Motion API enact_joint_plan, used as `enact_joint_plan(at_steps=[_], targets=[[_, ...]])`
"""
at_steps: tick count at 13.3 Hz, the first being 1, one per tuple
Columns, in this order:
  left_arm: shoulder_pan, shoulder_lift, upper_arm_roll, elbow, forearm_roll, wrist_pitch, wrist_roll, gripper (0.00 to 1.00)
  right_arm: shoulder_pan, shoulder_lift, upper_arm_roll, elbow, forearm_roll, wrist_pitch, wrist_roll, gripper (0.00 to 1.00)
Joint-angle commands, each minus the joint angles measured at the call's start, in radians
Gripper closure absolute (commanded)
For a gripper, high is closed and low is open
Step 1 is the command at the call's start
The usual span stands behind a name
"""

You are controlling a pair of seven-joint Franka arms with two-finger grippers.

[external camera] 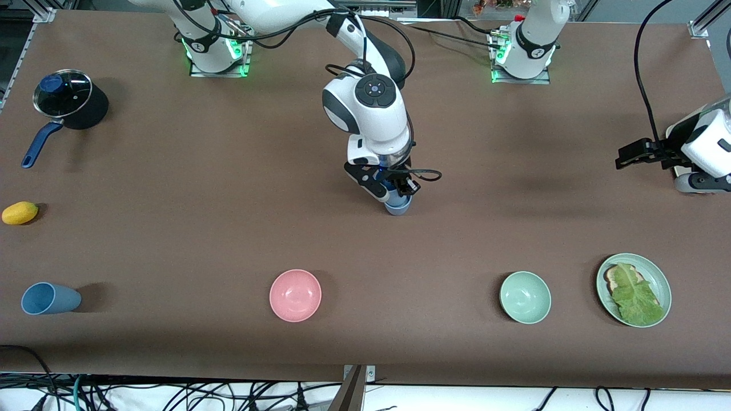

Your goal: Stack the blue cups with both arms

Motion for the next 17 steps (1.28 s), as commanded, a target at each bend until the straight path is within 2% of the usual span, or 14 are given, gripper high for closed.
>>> enact_joint_plan(at_steps=[1,3,4,8,13,17], targets=[[-0.007,-0.004,0.011,-0.010,-0.020,0.008,0.027,0.00,0.008,0.007,-0.007,0.024,-0.025,-0.024,0.017,0.38],[-0.006,0.005,0.011,-0.010,-0.020,0.008,0.023,0.00,0.006,0.001,-0.022,0.029,-0.027,-0.062,0.014,0.08],[0.000,0.008,0.011,-0.014,-0.020,0.008,0.024,0.00,0.006,-0.004,-0.038,0.029,-0.027,-0.092,0.007,0.01],[-0.001,0.009,0.011,-0.013,-0.022,0.006,0.023,0.00,-0.035,-0.085,-0.059,0.029,-0.021,-0.251,-0.183,0.00],[-0.001,0.014,0.011,-0.010,-0.019,0.000,0.023,0.00,-0.228,-0.191,-0.052,0.027,-0.008,-0.499,-0.612,0.00],[-0.001,0.014,0.011,-0.005,-0.016,0.003,0.021,0.00,-0.391,-0.248,-0.064,0.018,0.007,-0.636,-0.978,0.00]])
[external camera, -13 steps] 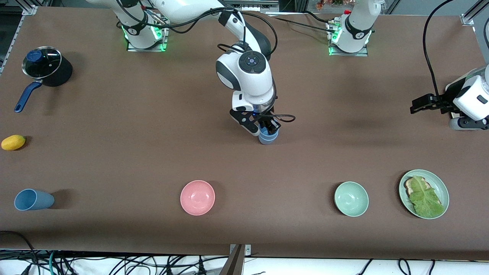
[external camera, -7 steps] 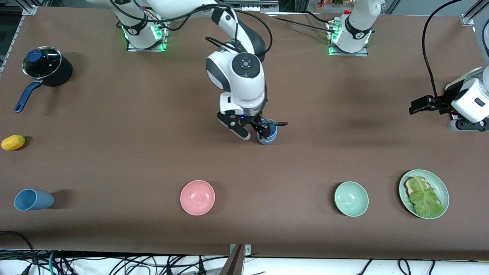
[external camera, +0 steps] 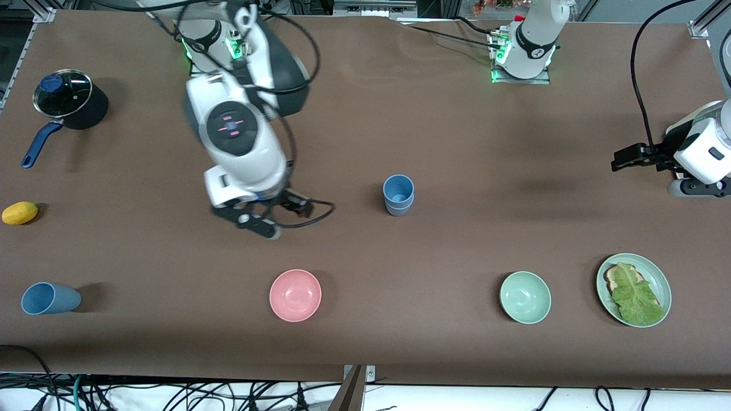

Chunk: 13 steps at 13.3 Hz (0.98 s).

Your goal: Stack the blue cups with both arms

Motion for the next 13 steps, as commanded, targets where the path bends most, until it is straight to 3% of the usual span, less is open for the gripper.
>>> enact_joint_plan(at_steps=[1,6,11,13], targets=[[-0.002,0.000,0.007,0.009,-0.016,0.005,0.021,0.00,-0.109,-0.053,0.006,-0.022,0.025,-0.066,-0.219,0.00],[-0.002,0.020,0.007,0.011,-0.017,0.011,0.021,0.00,-0.327,-0.105,0.000,-0.063,0.099,-0.085,-0.528,0.00],[0.000,0.021,0.007,0.011,-0.019,0.012,0.021,0.00,-0.447,-0.362,0.011,-0.380,0.096,-0.022,-0.631,0.00],[0.000,0.021,0.007,0.011,-0.019,0.012,0.021,0.00,-0.528,-0.465,0.072,-0.489,0.088,0.012,-0.642,0.00]])
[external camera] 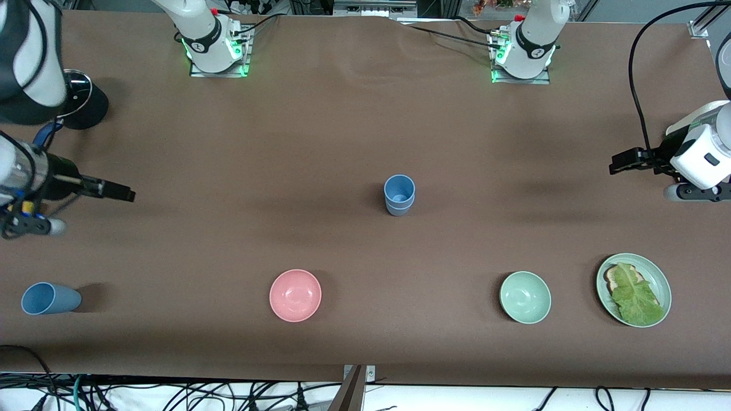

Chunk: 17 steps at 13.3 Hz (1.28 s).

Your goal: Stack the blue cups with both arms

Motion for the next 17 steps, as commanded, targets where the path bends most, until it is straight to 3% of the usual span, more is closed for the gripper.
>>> enact_joint_plan(at_steps=[1,3,17], targets=[[-0.001,0.004,0.006,0.010,-0.019,0.004,0.021,0.00,-0.079,-0.179,0.076,-0.195,-0.004,0.050,-0.026,0.00],[-0.001,0.006,0.006,0.010,-0.019,0.004,0.023,0.00,-0.079,-0.181,0.073,-0.180,-0.040,0.033,-0.023,0.00],[-0.001,0.010,0.006,0.010,-0.020,0.004,0.023,0.00,-0.080,-0.156,0.069,-0.125,-0.066,0.033,-0.062,0.00]])
